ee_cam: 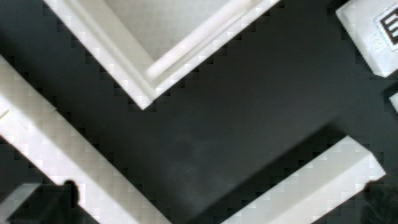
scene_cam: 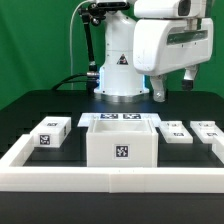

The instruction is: Assemble cabinet

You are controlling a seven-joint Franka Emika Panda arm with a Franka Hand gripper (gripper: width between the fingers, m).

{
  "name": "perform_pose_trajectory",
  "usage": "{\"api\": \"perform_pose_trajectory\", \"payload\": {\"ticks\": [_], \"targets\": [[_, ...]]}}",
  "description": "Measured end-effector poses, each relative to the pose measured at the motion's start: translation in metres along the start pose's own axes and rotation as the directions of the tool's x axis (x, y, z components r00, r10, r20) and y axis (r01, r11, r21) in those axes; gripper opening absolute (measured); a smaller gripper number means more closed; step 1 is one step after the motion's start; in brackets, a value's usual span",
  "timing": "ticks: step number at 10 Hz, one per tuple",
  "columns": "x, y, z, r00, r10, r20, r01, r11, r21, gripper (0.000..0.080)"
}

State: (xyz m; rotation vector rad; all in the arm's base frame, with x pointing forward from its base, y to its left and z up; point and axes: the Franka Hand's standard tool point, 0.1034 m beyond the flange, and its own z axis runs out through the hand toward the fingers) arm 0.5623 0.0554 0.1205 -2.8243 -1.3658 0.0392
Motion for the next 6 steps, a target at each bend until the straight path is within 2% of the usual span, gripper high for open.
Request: {"api": "perform_pose_trajectory", "payload": {"ticks": [6], "targets": [[0.0,0.0,0.0,1.0,0.0,0.0,0.0,1.0,0.0,0.0798]]}}
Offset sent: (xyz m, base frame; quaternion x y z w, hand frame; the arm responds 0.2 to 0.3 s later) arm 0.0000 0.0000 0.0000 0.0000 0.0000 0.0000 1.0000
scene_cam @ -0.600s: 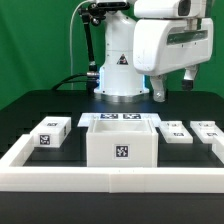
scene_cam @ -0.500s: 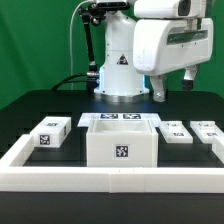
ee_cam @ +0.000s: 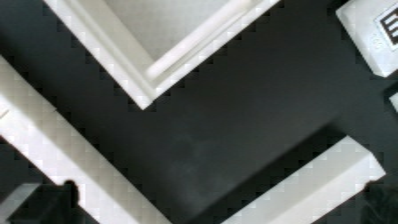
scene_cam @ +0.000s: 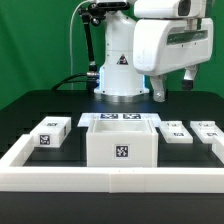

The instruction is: Assemble cabinet

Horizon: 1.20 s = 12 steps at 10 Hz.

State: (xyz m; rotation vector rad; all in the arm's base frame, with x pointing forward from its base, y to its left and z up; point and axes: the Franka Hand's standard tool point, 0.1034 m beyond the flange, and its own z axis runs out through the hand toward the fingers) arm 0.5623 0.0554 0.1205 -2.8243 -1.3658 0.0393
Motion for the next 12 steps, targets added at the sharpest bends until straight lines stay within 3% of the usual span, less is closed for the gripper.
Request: {"api": "perform_pose_trajectory", "payload": {"ticks": [2,4,6,11,12], "targets": [[0.0,0.0,0.0,1.0,-0.001,0.0,0.001,1.0,0.0,0.0798],[-0.01,-0.003,0.008,0.98,-0.198,-0.011,0.198,0.979,-0.041,0.0798],[-0.019,0.002,0.01,0.951,-0.308,0.011,0.308,0.951,-0.036,0.0798],[-0.021,0.003,0.012,0.946,-0.323,0.016,0.324,0.945,-0.04,0.0798],[-0.026,0.007,0.018,0.875,-0.485,-0.004,0.481,0.87,-0.111,0.0798]]}}
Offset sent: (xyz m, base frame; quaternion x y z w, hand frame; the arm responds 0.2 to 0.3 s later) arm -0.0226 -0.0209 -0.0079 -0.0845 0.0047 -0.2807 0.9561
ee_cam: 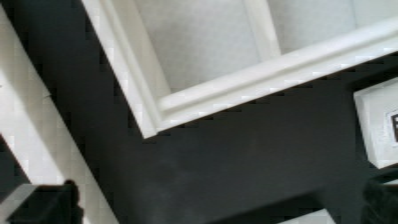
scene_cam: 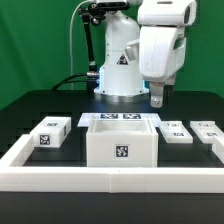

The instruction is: Assemble cabinet

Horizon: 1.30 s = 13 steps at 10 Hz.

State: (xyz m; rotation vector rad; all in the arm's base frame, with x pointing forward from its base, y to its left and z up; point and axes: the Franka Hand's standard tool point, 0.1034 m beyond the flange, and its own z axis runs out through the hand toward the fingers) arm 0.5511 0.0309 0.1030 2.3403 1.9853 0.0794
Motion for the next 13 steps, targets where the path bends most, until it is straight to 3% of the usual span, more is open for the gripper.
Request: {"api": "perform_pose_trajectory", "payload": {"ticks": [1,3,7,8,10,11,13], "targets": [[-0.006,-0.005,0.004,0.999,-0.045,0.002,0.045,0.999,0.008,0.0798],[-0.011,-0.002,0.002,0.996,-0.088,0.006,0.088,0.996,-0.011,0.0798],[-0.012,-0.004,0.005,0.996,-0.084,0.006,0.084,0.996,-0.005,0.0798],[-0.018,-0.01,0.007,0.997,-0.08,0.009,0.08,0.997,0.005,0.0798],[-0.029,-0.045,0.015,0.997,-0.078,0.014,0.078,0.996,0.038,0.0798],[-0.03,-0.051,0.017,0.997,-0.079,0.016,0.078,0.996,0.051,0.0798],[-0.03,-0.05,0.017,0.997,-0.077,0.016,0.076,0.996,0.051,0.0798]]}}
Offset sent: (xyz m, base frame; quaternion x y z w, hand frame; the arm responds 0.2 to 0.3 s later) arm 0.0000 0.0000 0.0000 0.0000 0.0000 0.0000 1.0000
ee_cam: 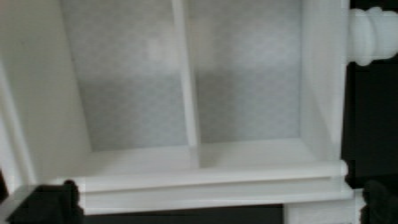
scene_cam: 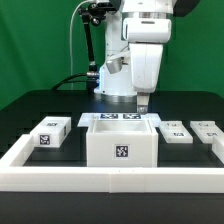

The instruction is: Assemble cabinet

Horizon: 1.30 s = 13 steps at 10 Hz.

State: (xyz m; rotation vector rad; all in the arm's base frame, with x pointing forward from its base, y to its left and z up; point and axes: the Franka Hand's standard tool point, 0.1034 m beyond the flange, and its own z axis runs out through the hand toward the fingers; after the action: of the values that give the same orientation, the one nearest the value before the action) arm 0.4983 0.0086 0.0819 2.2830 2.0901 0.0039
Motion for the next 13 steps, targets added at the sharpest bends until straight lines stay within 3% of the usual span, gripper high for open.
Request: {"api": "perform_pose_trajectory", "payload": {"ticks": [3,4,5,7,8,11,13], "targets": [[0.0,-0.004,0.002,1.0,0.0,0.0,0.0,1.0,0.005,0.0798],[-0.003,-0.017,0.011,1.0,0.005,-0.007,-0.005,1.0,0.004,0.0798],[-0.008,-0.03,0.018,1.0,0.001,-0.007,-0.001,1.0,0.023,0.0798],[-0.013,-0.036,0.022,1.0,-0.009,-0.01,0.01,1.0,0.022,0.0798],[-0.012,-0.047,0.032,1.0,-0.01,-0.016,0.01,1.0,0.028,0.0798],[-0.011,-0.058,0.046,1.0,-0.01,-0.018,0.011,0.998,0.06,0.0798],[-0.011,-0.06,0.049,1.0,-0.006,-0.018,0.008,0.998,0.067,0.0798]]}}
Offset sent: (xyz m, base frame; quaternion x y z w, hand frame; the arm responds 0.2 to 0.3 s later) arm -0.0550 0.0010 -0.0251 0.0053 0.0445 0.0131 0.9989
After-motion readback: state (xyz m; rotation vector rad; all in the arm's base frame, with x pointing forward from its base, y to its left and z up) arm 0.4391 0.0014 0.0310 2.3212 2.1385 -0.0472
